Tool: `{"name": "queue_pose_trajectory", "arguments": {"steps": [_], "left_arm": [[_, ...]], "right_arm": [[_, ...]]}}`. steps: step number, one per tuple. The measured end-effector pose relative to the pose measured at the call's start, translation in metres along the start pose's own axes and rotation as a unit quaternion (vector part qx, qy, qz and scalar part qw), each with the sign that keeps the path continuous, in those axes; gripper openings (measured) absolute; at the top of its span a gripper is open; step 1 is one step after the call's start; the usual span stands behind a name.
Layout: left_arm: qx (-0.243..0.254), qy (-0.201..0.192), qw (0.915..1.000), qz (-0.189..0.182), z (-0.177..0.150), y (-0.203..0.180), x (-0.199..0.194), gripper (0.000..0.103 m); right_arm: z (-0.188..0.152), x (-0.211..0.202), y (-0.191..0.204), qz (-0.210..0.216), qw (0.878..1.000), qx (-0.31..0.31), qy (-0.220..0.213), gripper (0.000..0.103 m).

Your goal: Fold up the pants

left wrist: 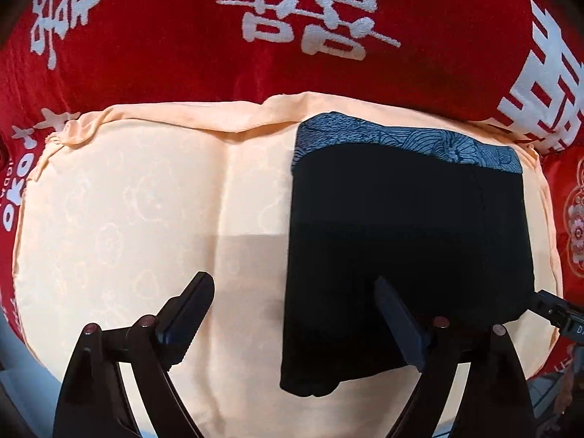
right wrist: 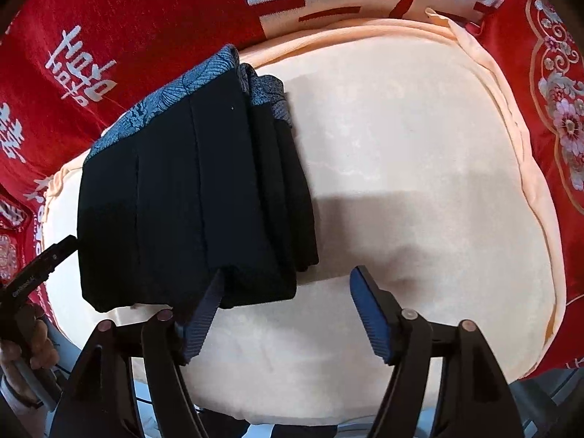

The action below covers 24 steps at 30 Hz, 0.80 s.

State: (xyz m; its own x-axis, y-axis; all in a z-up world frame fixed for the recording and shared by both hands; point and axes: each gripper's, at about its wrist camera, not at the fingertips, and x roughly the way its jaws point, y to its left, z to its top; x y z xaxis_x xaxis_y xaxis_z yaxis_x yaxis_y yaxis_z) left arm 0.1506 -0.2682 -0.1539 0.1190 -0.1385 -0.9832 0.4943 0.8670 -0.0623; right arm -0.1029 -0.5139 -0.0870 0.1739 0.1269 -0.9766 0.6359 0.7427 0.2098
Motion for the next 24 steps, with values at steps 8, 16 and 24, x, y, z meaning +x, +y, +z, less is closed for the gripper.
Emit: {"name": "queue_pose_trajectory", "arguments": {"steps": [8,16,24], "left_arm": [[-0.014,0.011,0.9998,-0.006,0.013,0.003,0.008,0.091],[-0.053,-0.015,0.9983,0.021,0.062,0.011,0.021,0.091],[-0.049,-0.011,0.9973,0.054,0.072,0.013,0.049,0.091]], "right_arm": [[0.006,-0.004,-0.007,0.002,1.0,0.003,-0.018,0.082],[0.043,-0.008,-0.006,-0.007,0.999,0.001,-0.048,0.082],[0.092,0.02,0.01,-0.028,0.998,-0.011,-0.058,0.082]]}}
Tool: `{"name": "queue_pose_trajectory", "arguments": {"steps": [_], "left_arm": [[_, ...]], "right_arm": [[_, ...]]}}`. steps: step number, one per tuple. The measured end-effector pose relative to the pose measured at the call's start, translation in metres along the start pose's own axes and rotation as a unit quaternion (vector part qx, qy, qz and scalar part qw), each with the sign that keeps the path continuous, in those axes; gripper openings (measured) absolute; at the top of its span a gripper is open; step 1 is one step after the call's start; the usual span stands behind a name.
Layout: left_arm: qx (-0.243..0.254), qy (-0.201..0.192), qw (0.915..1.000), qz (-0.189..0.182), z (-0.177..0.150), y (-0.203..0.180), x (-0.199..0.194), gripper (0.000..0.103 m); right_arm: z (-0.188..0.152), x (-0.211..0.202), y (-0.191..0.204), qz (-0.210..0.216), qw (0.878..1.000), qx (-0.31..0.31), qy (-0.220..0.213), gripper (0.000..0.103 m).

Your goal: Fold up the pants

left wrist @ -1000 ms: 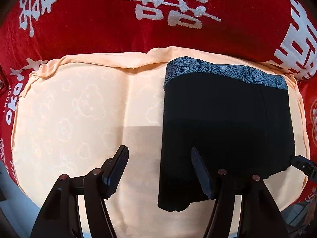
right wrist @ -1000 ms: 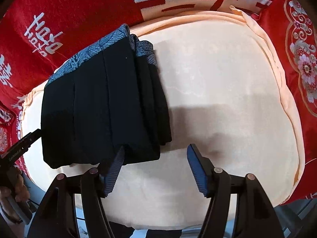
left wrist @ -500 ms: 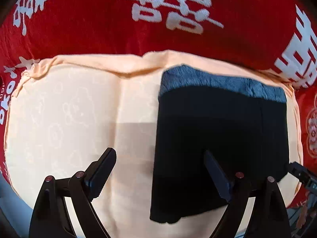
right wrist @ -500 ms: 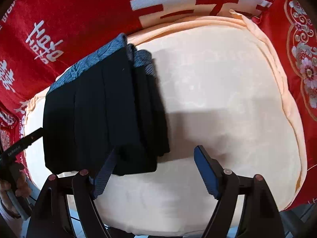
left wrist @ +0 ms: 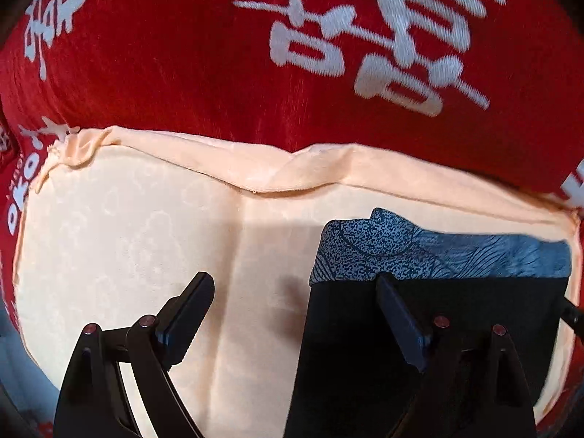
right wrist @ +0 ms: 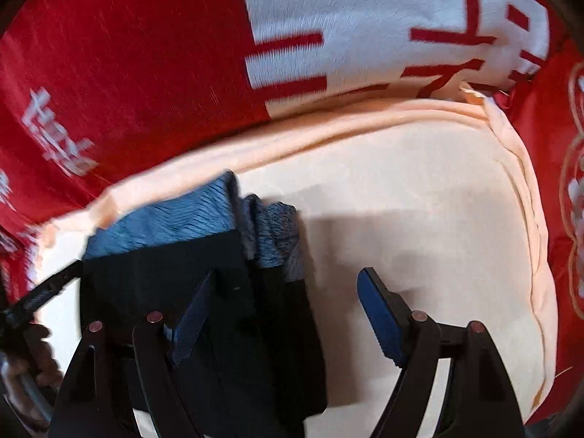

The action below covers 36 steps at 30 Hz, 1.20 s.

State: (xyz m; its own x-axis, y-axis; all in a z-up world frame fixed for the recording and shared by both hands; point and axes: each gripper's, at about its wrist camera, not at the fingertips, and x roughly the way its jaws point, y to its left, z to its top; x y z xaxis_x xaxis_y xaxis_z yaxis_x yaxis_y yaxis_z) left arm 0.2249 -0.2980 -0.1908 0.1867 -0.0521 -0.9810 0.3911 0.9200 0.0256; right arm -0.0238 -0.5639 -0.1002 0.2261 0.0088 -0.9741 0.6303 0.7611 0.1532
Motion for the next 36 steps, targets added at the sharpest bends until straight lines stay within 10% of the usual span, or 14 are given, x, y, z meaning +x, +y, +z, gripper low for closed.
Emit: {"name": "queue_pose_trajectory", "arguments": {"steps": [22,36], "left_arm": [[0.021,0.014,0.9994,-0.021,-0.005,0.008,-0.01,0.102],[0.031,0.033,0.9954,-0.084,-0.015,0.013,-0.012,0.102]], "right_arm": [[-0.042,-0.013,-0.076,0.066,0.995,0.054,0.046,0.092],[-0.047,-0.004,-0.059,0.108,0.992,0.053,0.049,0.094]]}}
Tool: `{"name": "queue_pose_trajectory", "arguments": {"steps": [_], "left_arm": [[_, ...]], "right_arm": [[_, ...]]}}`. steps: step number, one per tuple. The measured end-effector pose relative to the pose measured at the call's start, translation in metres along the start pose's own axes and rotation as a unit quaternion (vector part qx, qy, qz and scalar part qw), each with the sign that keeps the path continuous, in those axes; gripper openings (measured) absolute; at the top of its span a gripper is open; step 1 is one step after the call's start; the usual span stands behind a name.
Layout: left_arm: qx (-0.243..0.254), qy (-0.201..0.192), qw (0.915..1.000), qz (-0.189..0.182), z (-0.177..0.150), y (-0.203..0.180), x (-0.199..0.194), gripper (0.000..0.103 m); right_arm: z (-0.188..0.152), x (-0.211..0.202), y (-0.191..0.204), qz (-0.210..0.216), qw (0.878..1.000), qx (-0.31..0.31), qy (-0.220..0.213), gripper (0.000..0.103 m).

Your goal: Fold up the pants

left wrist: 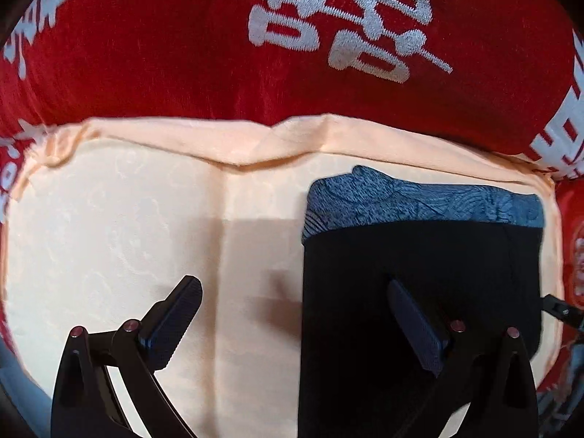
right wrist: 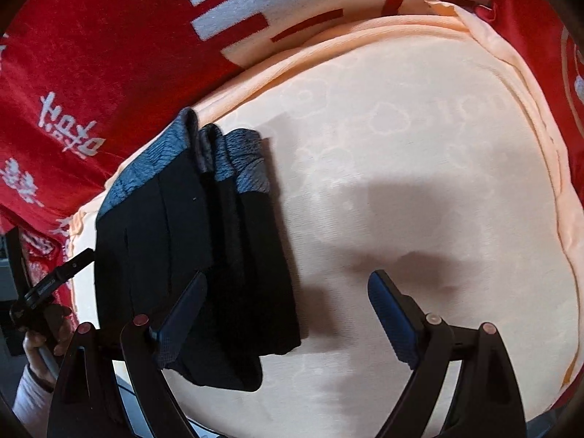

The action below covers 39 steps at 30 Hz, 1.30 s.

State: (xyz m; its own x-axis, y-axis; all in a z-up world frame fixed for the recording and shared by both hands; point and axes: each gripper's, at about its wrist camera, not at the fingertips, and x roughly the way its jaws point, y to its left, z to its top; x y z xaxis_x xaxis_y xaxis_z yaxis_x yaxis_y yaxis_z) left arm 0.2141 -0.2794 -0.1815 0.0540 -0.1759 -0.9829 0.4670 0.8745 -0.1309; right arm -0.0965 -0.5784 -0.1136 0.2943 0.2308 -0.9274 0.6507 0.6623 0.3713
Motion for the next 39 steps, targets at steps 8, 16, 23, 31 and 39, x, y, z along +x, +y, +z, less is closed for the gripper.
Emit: {"name": "queue_pose_trajectory", "arguments": {"steps": [8,16,23,31,39], "left_arm": [[0.019,0.048,0.9945,-0.091,-0.016,0.003,0.011,0.102],[-0.001,0.075,0.9849,-0.156,-0.011,-0.003,0.03,0.102],[0.014,0.084,0.9811,-0.174,-0.007,-0.009,0.039,0.102],[0.012,0.094,0.9726,-0.212,-0.005,-0.023,0.064,0.102],[0.009,0.091,0.9744,-0.205,-0.005,-0.023,0.065,0.102]], "right_arm": [[-0.005,0.007,0.007,0.055,0.998,-0.03,0.021,0.094],[0.009,0.019,0.006,0.106,0.993,-0.029,0.036,0.094],[0.017,0.032,0.001,0.156,0.985,-0.037,0.063,0.095],[0.032,0.06,0.015,0.219,0.97,-0.075,0.08,0.095],[0.039,0.068,0.011,0.231,0.969,-0.039,0.075,0.086]]}}
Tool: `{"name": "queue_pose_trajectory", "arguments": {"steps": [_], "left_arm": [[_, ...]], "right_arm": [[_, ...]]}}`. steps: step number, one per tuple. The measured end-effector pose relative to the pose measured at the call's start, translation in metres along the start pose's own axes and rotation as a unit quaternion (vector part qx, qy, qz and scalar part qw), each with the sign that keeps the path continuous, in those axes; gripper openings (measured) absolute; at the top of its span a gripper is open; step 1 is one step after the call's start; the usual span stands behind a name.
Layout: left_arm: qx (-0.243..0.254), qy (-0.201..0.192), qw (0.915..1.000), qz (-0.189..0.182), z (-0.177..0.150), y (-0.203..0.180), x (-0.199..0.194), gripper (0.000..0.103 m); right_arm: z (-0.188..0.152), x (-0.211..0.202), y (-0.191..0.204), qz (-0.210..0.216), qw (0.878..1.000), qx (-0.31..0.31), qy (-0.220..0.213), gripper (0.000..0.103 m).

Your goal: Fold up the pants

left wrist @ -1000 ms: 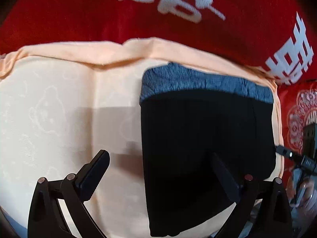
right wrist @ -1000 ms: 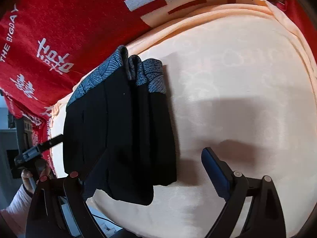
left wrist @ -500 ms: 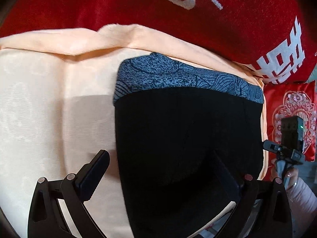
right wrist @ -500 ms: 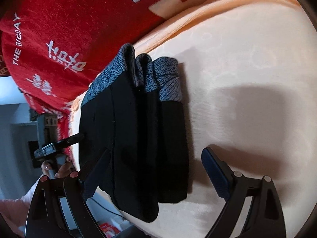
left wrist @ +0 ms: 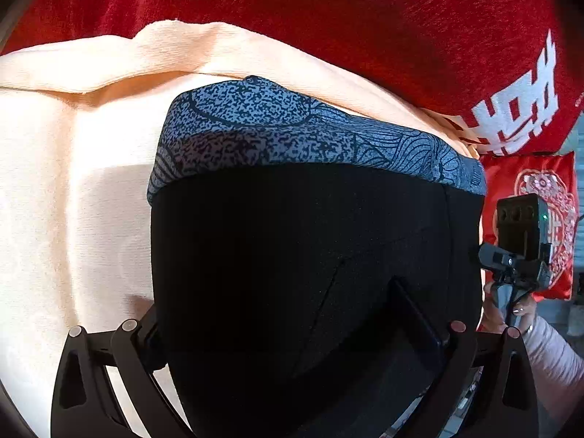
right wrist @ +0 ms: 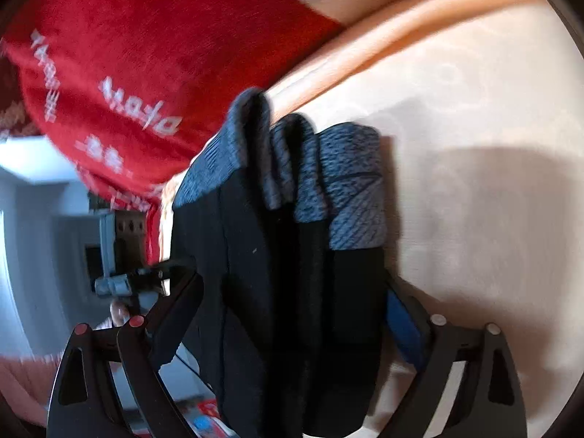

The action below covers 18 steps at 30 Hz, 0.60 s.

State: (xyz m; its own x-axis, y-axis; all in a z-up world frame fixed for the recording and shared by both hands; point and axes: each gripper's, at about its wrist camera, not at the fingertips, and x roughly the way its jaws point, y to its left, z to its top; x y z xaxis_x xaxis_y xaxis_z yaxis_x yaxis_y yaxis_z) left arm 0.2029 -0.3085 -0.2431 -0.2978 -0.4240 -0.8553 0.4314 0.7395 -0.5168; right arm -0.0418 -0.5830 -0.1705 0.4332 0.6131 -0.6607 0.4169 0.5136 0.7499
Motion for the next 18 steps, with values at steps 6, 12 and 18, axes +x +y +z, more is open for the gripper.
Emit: {"name": "queue_pose_trajectory", "arguments": {"steps": [6,12,18], "left_arm": [[0.016,-0.042,0.9984,0.034,-0.014,-0.021,-0.02,0.078],[-0.007,-0.066,0.9969,0.041,-0.029,-0.031,-0.047,0.066],[-0.012,-0.069,0.9966,0.042,-0.069,-0.035,-0.08,0.066]], "right_arm": [[-0.003,-0.006,0.012,-0.039,0.999,0.007,0.002,0.051],[-0.011,-0.021,0.026,-0.005,1.0,0.013,-0.002,0.04],[-0.041,-0.031,0.049,0.009,1.0,0.007,0.008,0.04]]}}
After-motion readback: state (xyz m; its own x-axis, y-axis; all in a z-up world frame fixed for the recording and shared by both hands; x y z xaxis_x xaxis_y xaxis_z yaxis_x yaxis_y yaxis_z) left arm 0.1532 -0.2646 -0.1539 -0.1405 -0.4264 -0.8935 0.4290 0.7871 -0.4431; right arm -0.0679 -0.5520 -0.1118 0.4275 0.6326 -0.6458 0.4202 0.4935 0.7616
